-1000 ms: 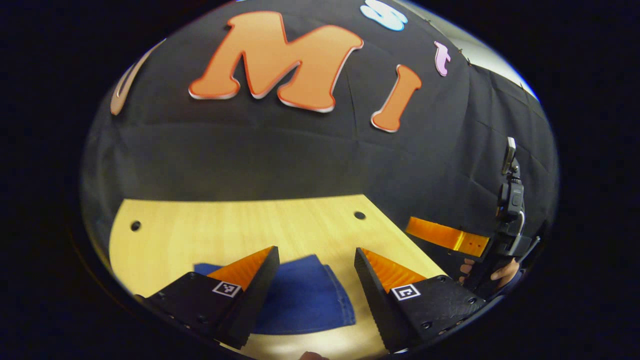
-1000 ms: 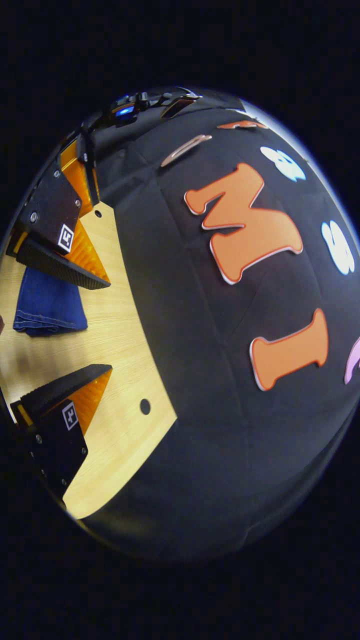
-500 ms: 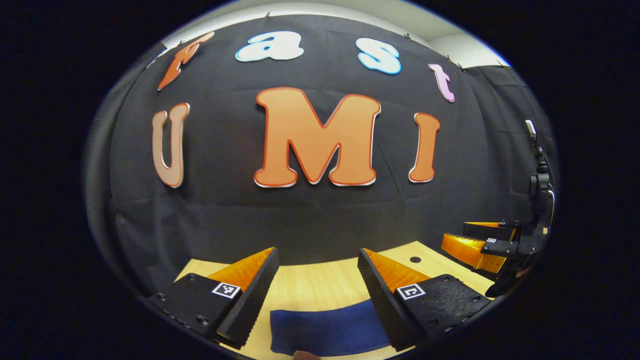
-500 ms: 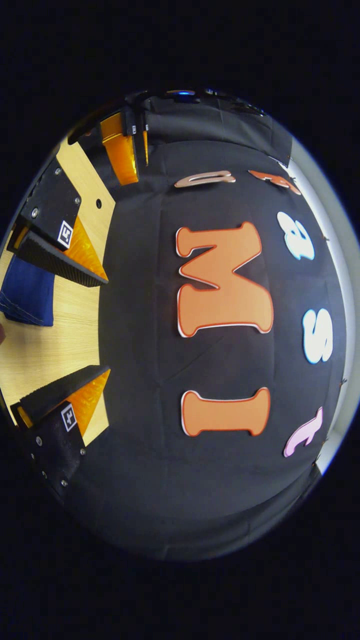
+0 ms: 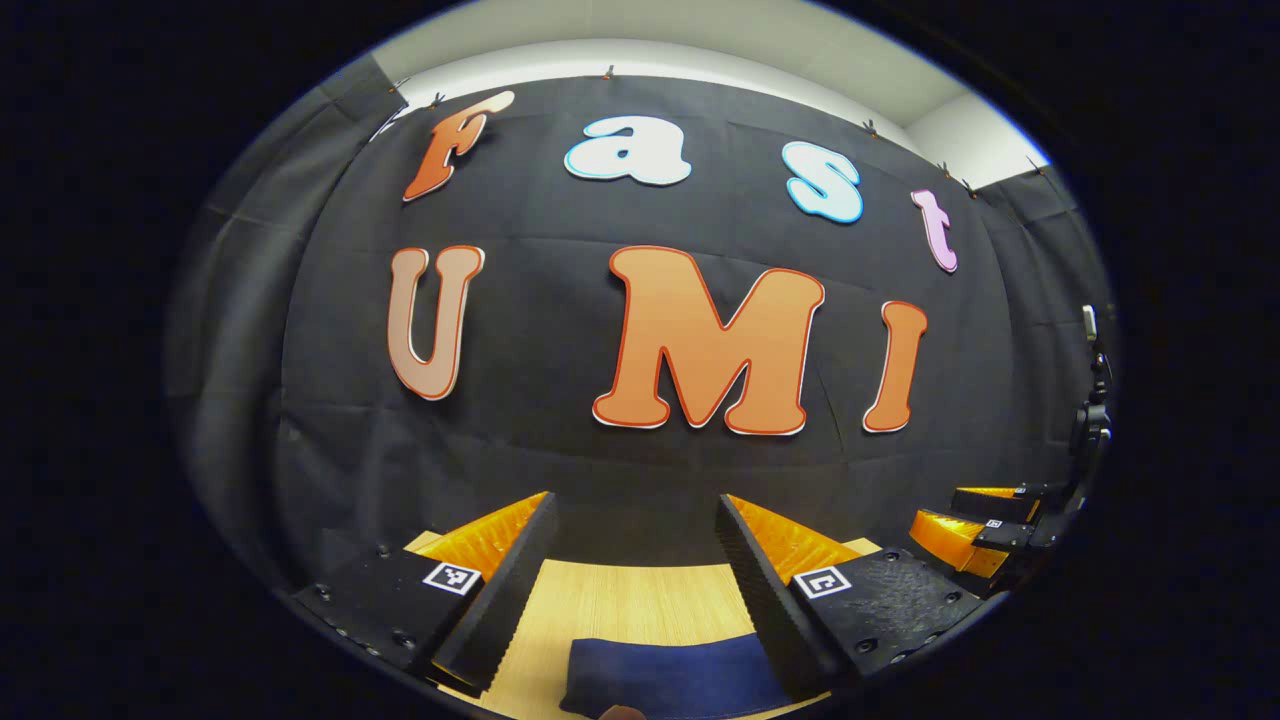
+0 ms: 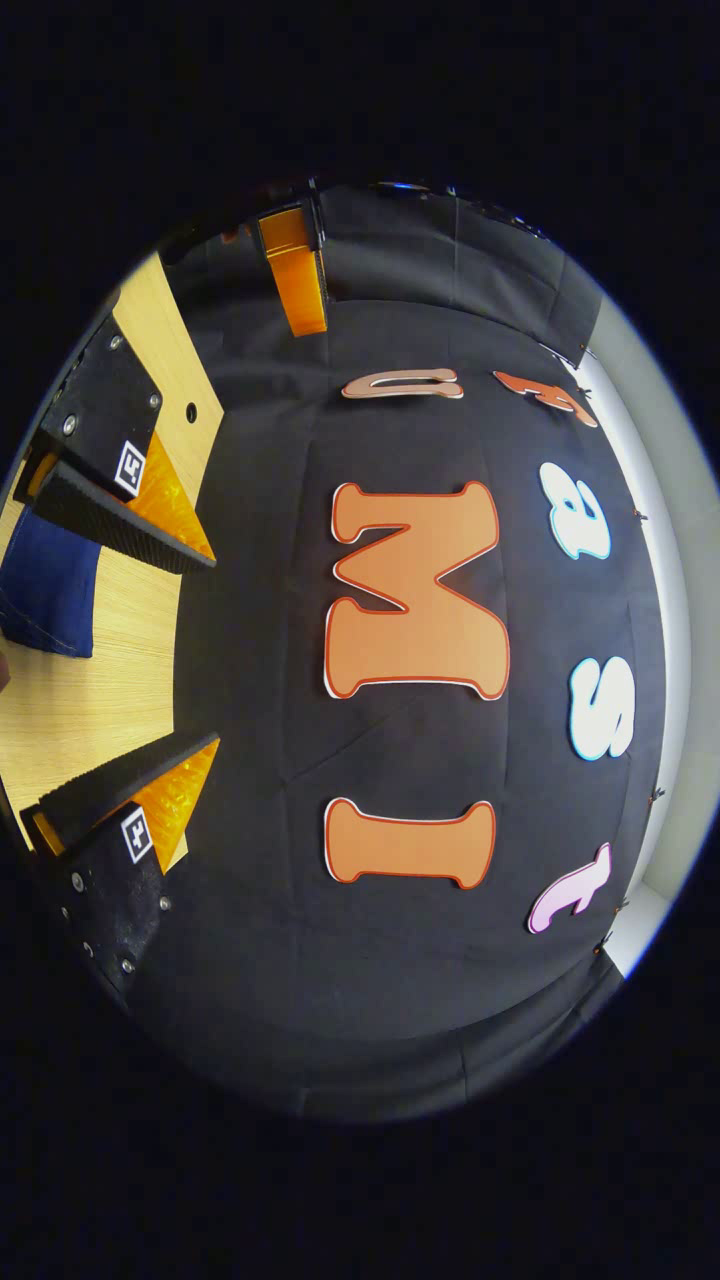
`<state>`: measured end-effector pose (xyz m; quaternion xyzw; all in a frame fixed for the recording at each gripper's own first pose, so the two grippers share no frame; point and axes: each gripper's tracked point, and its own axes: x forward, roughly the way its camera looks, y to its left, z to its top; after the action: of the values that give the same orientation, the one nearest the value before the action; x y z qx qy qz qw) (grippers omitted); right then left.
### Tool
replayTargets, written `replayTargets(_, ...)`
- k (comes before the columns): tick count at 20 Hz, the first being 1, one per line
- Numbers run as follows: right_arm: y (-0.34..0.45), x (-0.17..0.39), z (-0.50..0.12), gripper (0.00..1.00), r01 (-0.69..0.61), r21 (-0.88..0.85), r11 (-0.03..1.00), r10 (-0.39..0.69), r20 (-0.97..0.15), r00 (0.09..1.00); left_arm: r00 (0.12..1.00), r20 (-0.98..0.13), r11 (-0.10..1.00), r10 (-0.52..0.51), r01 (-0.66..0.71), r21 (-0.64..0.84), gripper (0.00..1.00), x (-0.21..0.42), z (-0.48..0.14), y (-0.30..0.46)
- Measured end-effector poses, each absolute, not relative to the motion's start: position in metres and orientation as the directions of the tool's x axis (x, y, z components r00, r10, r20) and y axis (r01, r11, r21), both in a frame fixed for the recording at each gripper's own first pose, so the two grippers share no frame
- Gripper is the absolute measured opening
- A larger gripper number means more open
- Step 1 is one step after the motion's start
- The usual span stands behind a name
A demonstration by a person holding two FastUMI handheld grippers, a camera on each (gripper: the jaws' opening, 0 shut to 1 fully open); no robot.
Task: Grasp the waist and the cuffs of the jeans and fold them to make the two legs overlap; first hold the waist and fold one-third of the jeans toward the cuffs, then hold the cuffs and fold the remaining one-third in the same direction to finish folding.
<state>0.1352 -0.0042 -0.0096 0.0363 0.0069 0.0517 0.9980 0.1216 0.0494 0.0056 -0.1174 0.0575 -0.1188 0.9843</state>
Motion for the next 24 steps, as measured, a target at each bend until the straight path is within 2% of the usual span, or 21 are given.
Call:
replayTargets(6,0.01,0.136,-0.021,0.96,-0.121,0.049,0.991,0.121,0.007,0.993,0.975,-0.097,0.962,-0.198,0.174,-0.211,0.98,0.112,-0.008,0.064)
replayTargets(8,0.011,0.133,-0.026,0.96,-0.124,0.051,0.991,0.125,0.0,0.992,0.978,-0.076,0.957,-0.196,0.174,-0.234,0.98,0.111,-0.006,0.065)
replayTargets(12,0.012,0.133,-0.029,0.97,-0.129,0.048,0.99,0.13,-0.013,0.991,0.991,-0.024,0.976,-0.135,0.129,-0.174,0.98,0.11,0.009,0.093)
replayTargets(13,0.011,0.133,-0.027,0.96,-0.132,0.056,0.99,0.132,-0.008,0.991,0.993,-0.009,0.979,-0.12,0.117,-0.167,0.94,0.112,0.012,0.098)
replayTargets(15,0.009,0.132,-0.024,0.96,-0.13,0.068,0.989,0.129,0.009,0.992,0.995,0.0,0.984,-0.1,0.099,-0.15,0.97,0.11,0.015,0.105)
replayTargets(18,0.011,0.131,-0.021,0.96,-0.146,0.077,0.986,0.145,0.023,0.989,0.995,0.026,0.984,-0.094,0.096,-0.152,0.94,0.107,0.018,0.101)
replayTargets(21,0.017,0.133,-0.024,0.96,-0.166,0.063,0.984,0.165,0.017,0.986,0.993,0.051,0.992,-0.104,0.107,-0.073,0.96,0.101,0.013,0.091)
replayTargets(24,0.024,0.13,-0.021,0.96,-0.175,0.06,0.983,0.174,0.02,0.985,0.992,0.033,0.986,-0.125,0.128,-0.11,0.94,0.095,0.005,0.077)
